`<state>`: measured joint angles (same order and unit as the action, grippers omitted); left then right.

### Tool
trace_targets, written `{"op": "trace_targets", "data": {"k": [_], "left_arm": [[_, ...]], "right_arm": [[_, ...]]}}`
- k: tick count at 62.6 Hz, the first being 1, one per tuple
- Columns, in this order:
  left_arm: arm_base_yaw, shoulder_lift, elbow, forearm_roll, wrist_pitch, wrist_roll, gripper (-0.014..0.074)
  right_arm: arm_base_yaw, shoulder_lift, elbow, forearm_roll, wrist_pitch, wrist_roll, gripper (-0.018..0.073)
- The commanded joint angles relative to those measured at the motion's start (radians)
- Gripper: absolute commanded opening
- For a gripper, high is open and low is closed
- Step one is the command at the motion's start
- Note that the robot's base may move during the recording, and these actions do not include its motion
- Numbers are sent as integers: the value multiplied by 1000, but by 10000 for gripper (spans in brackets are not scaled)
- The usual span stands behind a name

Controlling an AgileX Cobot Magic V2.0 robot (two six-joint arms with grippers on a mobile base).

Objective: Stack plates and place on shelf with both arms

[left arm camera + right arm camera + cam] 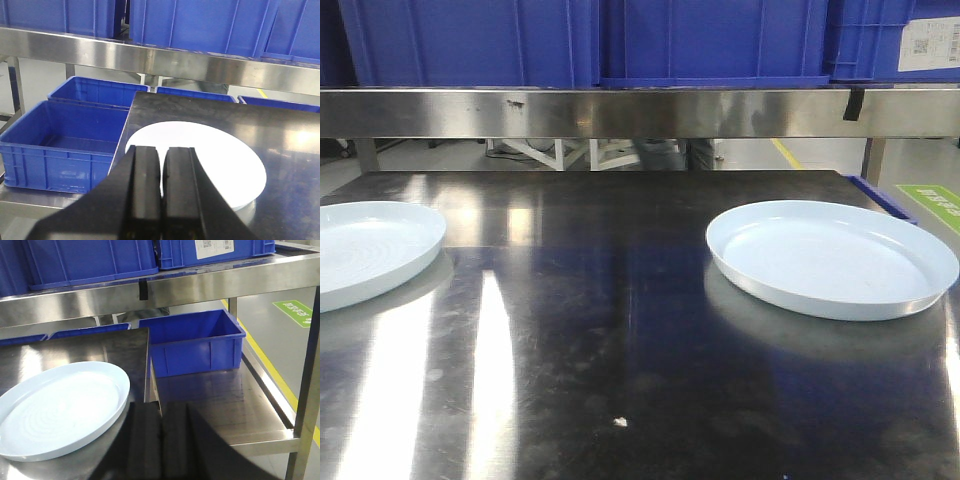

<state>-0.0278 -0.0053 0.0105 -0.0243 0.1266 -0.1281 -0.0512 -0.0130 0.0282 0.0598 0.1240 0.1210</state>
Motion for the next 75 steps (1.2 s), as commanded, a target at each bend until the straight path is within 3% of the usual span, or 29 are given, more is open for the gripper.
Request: {"op": "trace_targets", "data": {"k": [1,57,66,75], "left_arm": [[1,-18,21,1,-89,-4,88],[-1,-12,6,6,-89,-3,88],[-1,88,-141,8,-42,-3,88],[-1,348,-453,59,153,-3,88]], "right_arm": [[0,-18,-15,-8,-84,-3,48],[0,-18,-15,-8,-84,-3,48],[0,-18,-15,-8,-84,-3,48],[0,-18,-15,-8,-84,-3,48]]}}
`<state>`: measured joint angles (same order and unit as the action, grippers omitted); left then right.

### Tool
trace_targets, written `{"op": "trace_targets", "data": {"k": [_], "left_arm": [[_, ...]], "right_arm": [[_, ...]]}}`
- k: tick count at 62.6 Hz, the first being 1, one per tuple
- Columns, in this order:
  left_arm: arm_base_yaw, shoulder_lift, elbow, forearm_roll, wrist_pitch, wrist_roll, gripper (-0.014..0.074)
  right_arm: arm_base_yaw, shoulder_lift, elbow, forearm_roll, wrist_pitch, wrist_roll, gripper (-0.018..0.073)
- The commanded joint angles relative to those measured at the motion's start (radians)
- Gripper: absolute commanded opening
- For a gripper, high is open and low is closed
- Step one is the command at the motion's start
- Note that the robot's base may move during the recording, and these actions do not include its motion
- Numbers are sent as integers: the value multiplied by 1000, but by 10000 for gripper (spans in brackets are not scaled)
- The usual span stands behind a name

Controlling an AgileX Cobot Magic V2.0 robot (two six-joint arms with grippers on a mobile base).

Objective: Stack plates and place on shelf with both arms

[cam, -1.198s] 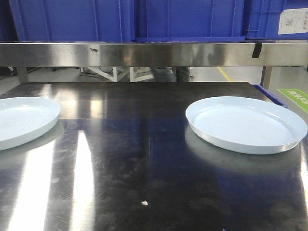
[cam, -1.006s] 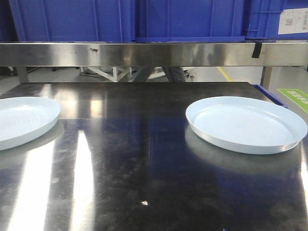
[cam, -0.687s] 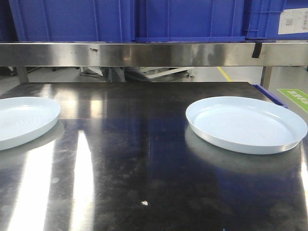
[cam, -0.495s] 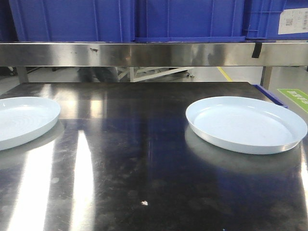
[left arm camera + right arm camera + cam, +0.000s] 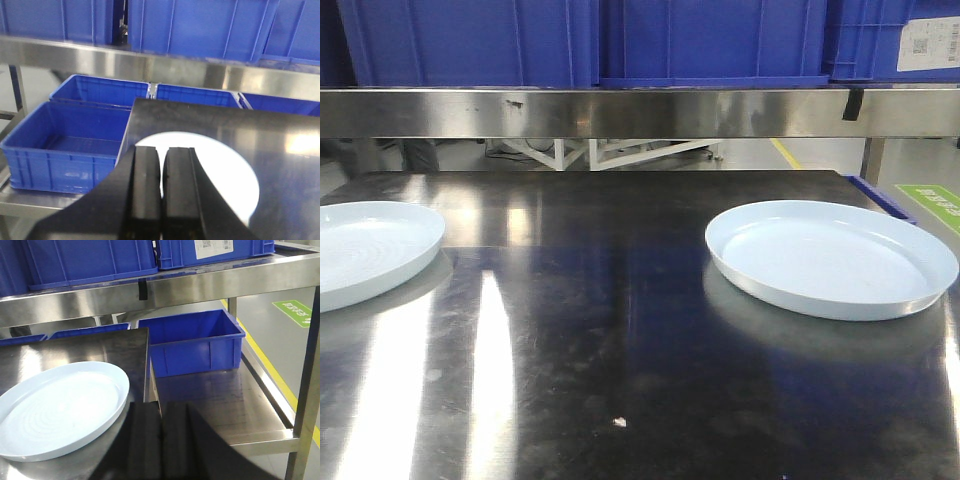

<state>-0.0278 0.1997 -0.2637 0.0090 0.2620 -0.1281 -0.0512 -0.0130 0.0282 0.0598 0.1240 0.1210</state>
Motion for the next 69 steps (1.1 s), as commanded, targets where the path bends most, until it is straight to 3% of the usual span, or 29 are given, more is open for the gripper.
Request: {"op": "trace_targets", "data": {"k": [1,12,21,41,50,69], "left_arm": [[-1,171,-211,31,42,-3,88],[-1,523,-619,65,394,20,88],[-1,679,-767,65,514,31,88],[-3,711,-796,50,456,33,88],[-3,734,-796,123,425,33,88],[-3,738,-796,124,415,33,88]], "right_arm": [[0,-18,-15,-8,-84,-3,48],[0,-18,-15,-8,-84,-3,48],[0,-18,-15,-8,-84,-3,48],[0,-18,-15,-8,-84,-3,48],[0,-18,-15,-8,-84,-3,48],[0,-18,-15,-8,-84,-3,48]]}}
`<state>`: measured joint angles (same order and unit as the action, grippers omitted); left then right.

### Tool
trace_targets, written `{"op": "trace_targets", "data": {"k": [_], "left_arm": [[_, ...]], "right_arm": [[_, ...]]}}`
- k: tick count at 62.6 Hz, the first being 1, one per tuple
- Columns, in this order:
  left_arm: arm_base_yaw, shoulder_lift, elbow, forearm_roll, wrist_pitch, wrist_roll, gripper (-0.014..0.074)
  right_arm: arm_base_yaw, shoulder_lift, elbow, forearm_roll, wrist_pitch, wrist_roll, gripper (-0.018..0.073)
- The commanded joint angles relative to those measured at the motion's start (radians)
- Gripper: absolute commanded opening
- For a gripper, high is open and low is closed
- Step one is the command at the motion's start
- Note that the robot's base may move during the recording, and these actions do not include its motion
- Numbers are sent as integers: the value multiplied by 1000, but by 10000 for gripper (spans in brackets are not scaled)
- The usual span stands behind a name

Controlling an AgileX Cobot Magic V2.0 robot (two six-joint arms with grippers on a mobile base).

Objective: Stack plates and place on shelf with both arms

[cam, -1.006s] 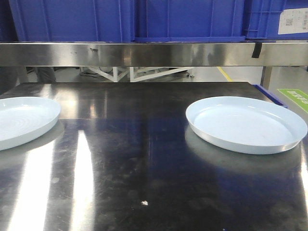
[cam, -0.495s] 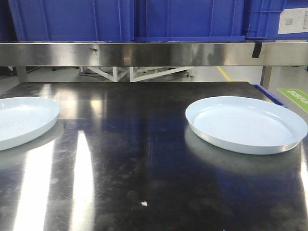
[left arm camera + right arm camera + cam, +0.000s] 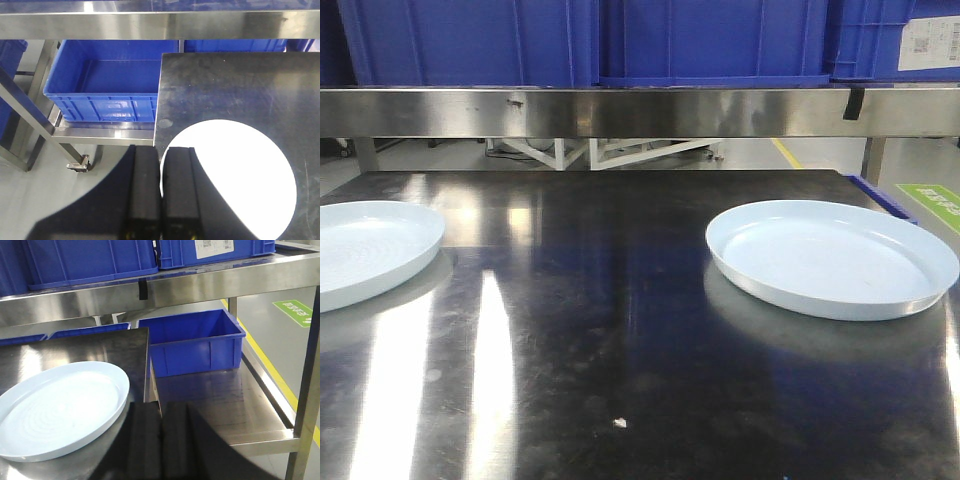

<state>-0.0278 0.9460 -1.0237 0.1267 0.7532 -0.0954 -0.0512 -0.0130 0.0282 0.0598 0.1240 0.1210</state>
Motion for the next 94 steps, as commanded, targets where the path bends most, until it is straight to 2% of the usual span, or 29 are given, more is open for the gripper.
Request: {"op": "trace_targets", "data": {"k": [1,25,29,51,61,69,76,85,94], "left_arm": [[-3,-8,-36,7,-78,0,88],[-3,-8,-36,-9,-88,0,88],[-3,-6,-36,-17,-88,0,88],[-3,-6,-36,-20,-88,0,88],[-3,-6,-36,-16,-86,0,88],[-3,-6,-36,-9,-86,0,88],[-3,-6,-36,-9,-86,0,88],[-13,-6,-36,-9,-72,0,88],[-34,-6,-36,-13,-76,0,88]], "right_arm": [[0,-18,-15,-8,-84,-3,48],[0,-18,-15,-8,-84,-3,48],[-1,-18,-15,-36,-86,-25,48],[-1,-18,-19,-28,-240,-10,48],[-1,1,-103,-17,-154,16,48],[-1,134,-279,6,79,22,48],[-1,318,-436,-49,231,7,48],[-1,585,-607,-102,271,-29,48],[-1,776,-699,-83,187,-29,48]]}}
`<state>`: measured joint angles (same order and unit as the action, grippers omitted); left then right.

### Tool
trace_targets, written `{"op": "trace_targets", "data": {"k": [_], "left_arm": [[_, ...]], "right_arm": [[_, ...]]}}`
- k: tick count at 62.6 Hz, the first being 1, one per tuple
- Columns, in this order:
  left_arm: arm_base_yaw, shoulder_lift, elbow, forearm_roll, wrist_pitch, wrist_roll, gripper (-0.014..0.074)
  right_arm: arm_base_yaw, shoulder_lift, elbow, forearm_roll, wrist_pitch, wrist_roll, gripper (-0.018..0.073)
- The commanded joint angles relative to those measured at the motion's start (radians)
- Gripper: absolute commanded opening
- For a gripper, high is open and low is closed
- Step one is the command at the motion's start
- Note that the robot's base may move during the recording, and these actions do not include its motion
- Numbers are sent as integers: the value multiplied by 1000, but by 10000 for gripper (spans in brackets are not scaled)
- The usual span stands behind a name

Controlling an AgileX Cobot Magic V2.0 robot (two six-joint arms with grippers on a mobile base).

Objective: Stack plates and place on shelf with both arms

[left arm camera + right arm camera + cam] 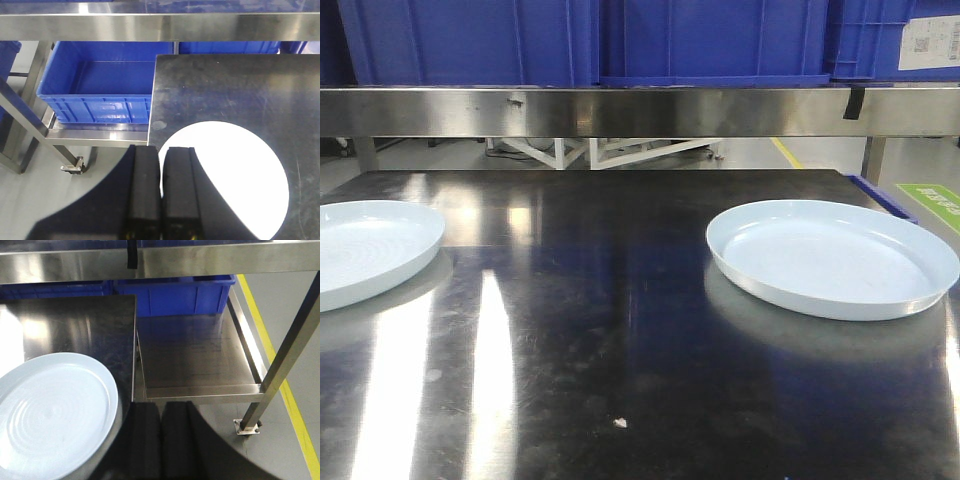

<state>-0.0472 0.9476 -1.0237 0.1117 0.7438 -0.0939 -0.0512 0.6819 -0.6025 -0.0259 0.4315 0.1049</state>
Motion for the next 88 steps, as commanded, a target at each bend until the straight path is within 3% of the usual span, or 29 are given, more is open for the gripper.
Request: {"op": "trace_targets", "data": {"k": [1,19,34,36,42,46,49,60,77,88], "left_arm": [[-17,-8,-36,2,-69,-2,88],[-18,-8,-36,0,-67,-2,88],[-18,-8,-36,-4,-67,-16,89],[-18,-8,-36,-13,-65,-17,89],[-21,1,-34,-35,-63,19,109],[-21,16,-27,-35,-61,26,174],[-21,37,-25,-45,-55,26,258],[-21,138,-25,-72,-25,-9,519],[-19,350,-25,-61,-48,-105,530],[-19,439,-25,-7,-97,-150,530]], "right_arm": [[-1,99,-74,9,-140,-13,48],[-1,286,-77,26,-374,-13,48],[1,317,-77,32,-326,-12,68],[1,317,-77,32,-320,-12,106],[25,317,-86,57,-315,-12,332],[63,317,-105,80,-315,-12,541],[97,318,-118,83,-321,-12,634],[150,318,-143,83,-328,-12,592],[150,323,-143,83,-324,-12,592],[150,323,-143,83,-310,-12,592]]}}
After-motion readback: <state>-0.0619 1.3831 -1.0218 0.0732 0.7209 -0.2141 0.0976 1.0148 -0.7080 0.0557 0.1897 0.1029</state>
